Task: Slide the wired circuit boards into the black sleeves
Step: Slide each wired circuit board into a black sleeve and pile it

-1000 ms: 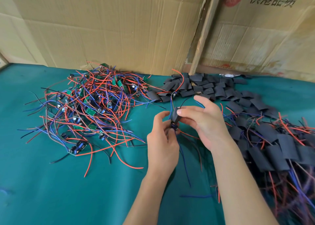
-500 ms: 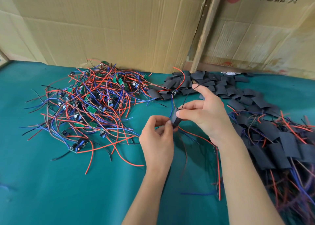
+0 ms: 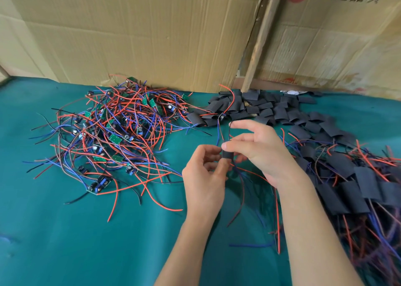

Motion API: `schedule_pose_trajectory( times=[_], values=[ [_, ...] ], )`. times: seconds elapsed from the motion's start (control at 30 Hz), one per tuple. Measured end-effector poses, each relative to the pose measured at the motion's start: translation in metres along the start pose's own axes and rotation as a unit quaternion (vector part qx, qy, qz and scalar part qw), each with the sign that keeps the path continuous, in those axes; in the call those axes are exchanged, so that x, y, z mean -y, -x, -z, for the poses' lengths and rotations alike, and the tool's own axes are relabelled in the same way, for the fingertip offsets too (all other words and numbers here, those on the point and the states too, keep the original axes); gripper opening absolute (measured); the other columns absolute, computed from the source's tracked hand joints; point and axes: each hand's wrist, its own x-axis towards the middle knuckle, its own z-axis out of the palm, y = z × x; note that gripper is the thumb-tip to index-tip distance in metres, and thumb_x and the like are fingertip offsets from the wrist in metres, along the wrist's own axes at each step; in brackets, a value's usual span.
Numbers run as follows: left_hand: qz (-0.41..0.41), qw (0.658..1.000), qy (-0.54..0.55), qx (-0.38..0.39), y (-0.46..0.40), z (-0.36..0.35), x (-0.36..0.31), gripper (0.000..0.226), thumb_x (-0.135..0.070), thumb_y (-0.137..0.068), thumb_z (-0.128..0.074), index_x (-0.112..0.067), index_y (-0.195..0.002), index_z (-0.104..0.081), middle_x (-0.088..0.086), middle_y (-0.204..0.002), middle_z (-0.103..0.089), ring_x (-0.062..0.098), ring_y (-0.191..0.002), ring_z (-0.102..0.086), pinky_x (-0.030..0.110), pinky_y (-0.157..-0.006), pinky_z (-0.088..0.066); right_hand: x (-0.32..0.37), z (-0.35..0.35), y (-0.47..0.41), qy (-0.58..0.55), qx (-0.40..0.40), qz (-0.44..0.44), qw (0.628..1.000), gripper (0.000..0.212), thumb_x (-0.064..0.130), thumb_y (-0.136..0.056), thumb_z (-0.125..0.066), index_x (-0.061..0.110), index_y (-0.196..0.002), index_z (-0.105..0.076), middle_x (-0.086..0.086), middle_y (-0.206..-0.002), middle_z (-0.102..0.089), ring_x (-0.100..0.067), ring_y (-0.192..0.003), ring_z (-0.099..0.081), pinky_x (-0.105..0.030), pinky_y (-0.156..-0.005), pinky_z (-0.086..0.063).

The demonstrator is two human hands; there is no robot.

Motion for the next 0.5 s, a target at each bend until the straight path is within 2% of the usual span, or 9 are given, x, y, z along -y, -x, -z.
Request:
schedule_pose_trajectory(
  times=[0.1, 0.2, 0.27, 0.3, 0.37, 0.4, 0.43, 0.5],
  values=[
    [-0.011, 0.999, -0.022, -0.022, 0.0, -0.001, -0.001, 0.015, -0.008, -0.09, -0.071, -0.02, -0.086, -0.064, 0.001, -0.071, -0.068, 0.019, -0.058, -0.067, 0.037, -0.057, -0.057, 0.005, 0.001, 0.005, 0.005, 0.033, -0.006, 0.999, 0.037, 0.008, -0.08, -0.082, 0.018, -0.114, -0.07, -0.008, -0.085, -0.077, -0.015, -0.07, -0.068, -0.028, -0.063, -0.053],
    [-0.03, 0.999, -0.034, 0.0, 0.001, -0.002, -0.003, 0.011, -0.018, -0.088, -0.076, -0.023, -0.083, -0.068, 0.002, -0.064, -0.064, 0.025, -0.058, -0.063, 0.035, -0.056, -0.054, 0.014, 0.01, 0.01, 0.011, 0.013, 0.005, 1.0, 0.026, 0.002, -0.079, -0.079, 0.014, -0.101, -0.073, -0.008, -0.077, -0.077, -0.014, -0.064, -0.067, -0.024, -0.056, -0.052],
    [-0.034, 0.998, -0.039, 0.025, 0.002, -0.003, -0.004, 0.007, -0.024, -0.088, -0.077, -0.023, -0.087, -0.07, 0.001, -0.064, -0.064, 0.026, -0.06, -0.063, 0.034, -0.059, -0.053, 0.023, 0.031, 0.019, 0.048, -0.05, 0.007, 0.998, 0.023, 0.016, -0.067, -0.084, 0.016, -0.089, -0.077, -0.004, -0.072, -0.077, -0.01, -0.058, -0.068, -0.023, -0.05, -0.05],
    [-0.028, 0.998, -0.039, 0.027, 0.002, -0.004, -0.004, 0.006, -0.023, -0.089, -0.076, -0.023, -0.089, -0.07, -0.001, -0.065, -0.064, 0.026, -0.06, -0.063, 0.034, -0.061, -0.054, 0.026, 0.048, 0.026, 0.084, -0.092, -0.001, 0.992, 0.031, 0.029, -0.055, -0.084, 0.02, -0.084, -0.078, 0.0, -0.071, -0.077, -0.008, -0.056, -0.068, -0.024, -0.049, -0.049],
    [-0.012, 0.999, -0.034, 0.016, 0.001, -0.005, -0.004, 0.006, -0.019, -0.09, -0.073, -0.022, -0.088, -0.069, -0.003, -0.066, -0.064, 0.027, -0.062, -0.065, 0.039, -0.063, -0.057, 0.028, 0.085, 0.045, 0.181, -0.156, -0.044, 0.97, 0.051, 0.051, -0.033, -0.079, 0.038, -0.083, -0.078, 0.007, -0.071, -0.077, -0.007, -0.062, -0.069, -0.03, -0.06, -0.052],
    [-0.005, 0.999, -0.032, 0.008, 0.001, -0.005, -0.003, 0.007, -0.016, -0.091, -0.072, -0.022, -0.087, -0.069, -0.003, -0.066, -0.063, 0.027, -0.062, -0.065, 0.042, -0.063, -0.057, 0.029, 0.101, 0.056, 0.224, -0.179, -0.079, 0.955, 0.057, 0.057, -0.029, -0.079, 0.039, -0.083, -0.077, 0.009, -0.071, -0.076, -0.01, -0.072, -0.071, -0.035, -0.071, -0.055],
    [-0.001, 1.0, -0.03, -0.001, 0.0, -0.005, -0.003, 0.009, -0.014, -0.091, -0.07, -0.021, -0.087, -0.068, -0.003, -0.067, -0.063, 0.028, -0.062, -0.065, 0.044, -0.062, -0.058, 0.029, 0.114, 0.066, 0.248, -0.203, -0.107, 0.941, 0.063, 0.061, -0.027, -0.081, 0.031, -0.082, -0.076, 0.008, -0.072, -0.075, -0.016, -0.083, -0.072, -0.042, -0.083, -0.057],
    [-0.007, 0.999, -0.043, -0.017, -0.001, -0.006, -0.001, 0.012, -0.009, -0.09, -0.068, -0.021, -0.087, -0.068, -0.002, -0.068, -0.062, 0.025, -0.062, -0.062, 0.042, -0.062, -0.058, 0.03, 0.125, 0.073, 0.269, -0.274, -0.092, 0.919, 0.058, 0.067, -0.033, -0.076, 0.03, -0.077, -0.069, 0.014, -0.079, -0.07, -0.022, -0.096, -0.071, -0.048, -0.096, -0.054]
  ],
)
